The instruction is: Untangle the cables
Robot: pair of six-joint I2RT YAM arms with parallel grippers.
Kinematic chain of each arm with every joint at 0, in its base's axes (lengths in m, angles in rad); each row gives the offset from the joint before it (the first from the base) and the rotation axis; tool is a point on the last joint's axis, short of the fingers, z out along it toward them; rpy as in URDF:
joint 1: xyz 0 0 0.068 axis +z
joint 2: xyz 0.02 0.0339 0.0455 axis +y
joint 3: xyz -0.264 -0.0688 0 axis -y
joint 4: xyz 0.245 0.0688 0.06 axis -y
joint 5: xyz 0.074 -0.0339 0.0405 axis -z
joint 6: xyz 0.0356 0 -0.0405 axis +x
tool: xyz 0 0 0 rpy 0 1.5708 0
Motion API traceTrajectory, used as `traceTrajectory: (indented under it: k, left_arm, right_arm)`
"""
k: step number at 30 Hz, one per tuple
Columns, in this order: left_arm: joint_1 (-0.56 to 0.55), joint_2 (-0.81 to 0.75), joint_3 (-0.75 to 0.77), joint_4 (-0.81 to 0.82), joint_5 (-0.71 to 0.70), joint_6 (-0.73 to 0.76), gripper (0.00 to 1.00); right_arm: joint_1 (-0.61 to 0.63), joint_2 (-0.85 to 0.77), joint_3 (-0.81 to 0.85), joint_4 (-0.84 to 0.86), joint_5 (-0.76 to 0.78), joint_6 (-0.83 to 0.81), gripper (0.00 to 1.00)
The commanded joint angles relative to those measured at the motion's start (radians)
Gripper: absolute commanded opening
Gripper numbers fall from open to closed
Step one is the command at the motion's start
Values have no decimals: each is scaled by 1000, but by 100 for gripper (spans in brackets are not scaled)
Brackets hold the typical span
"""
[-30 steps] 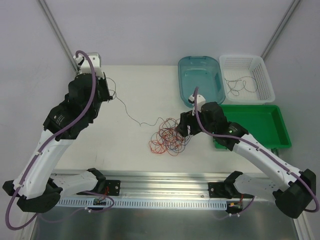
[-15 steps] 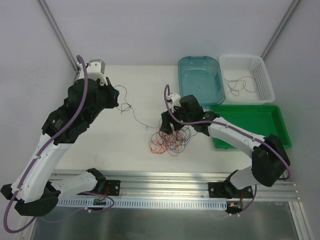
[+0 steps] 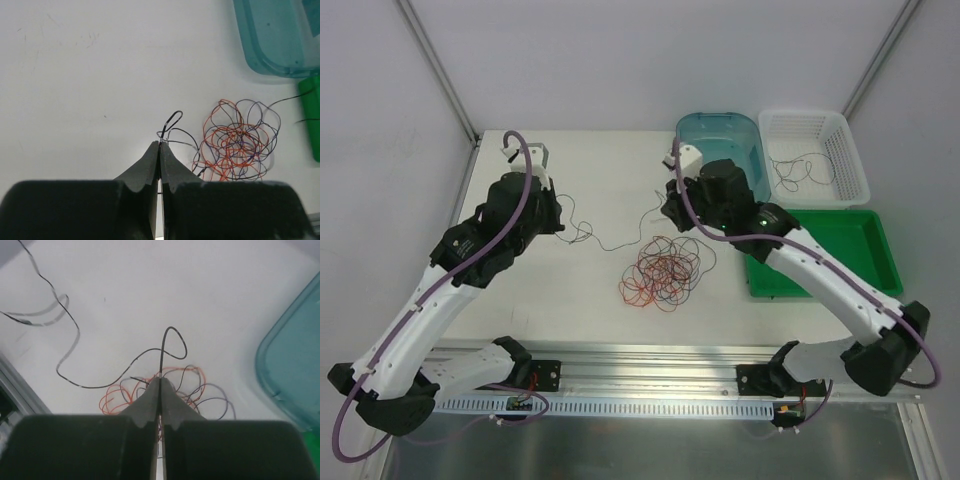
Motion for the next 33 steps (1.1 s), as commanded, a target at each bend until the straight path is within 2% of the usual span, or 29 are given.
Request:
traceTrajectory:
  k: [1,6,8,11,16,18,22,24,25,30,33]
  left_arm:
    - [5,9,-38,3,-62,-23,0]
    - [11,26,-81,-11,-194,15,0]
    - [19,26,-92,-14,-197,11,0]
    - [21,35,-93,-13,-130,-12,0]
    - [21,61,-101,-5,29,-32,0]
    - [22,71,-115,4,92,-31,0]
    - [21,74,-150,38,183,-31,0]
    - [21,69,-177,71,233,-26,0]
    - [22,60,-187,87,247,-22,0]
    - [21,40,-225,153,330,-11,0]
    - [22,31,-225,164,332,-14,0]
  right_arm:
    - [28,-149,91,-82,157,-57,1]
    - [26,-185,94,-96,143,-39,2]
    - [26,-170,68,-68,73,-27,2]
    - [30,-102,38,-28,-109,60,6]
    - [52,-7,-88,254,-241,229,11]
    - [60,62,-101,318,-271,255,16]
    - [85,148,-96,361,-343,277,39]
    - [91,159,-104,418,-364,283,45]
    - [94,165,-108,432,-390,285,51]
    - [94,162,-154,550,-478,298,66]
    - [100,163,-176,622,-521,324,68]
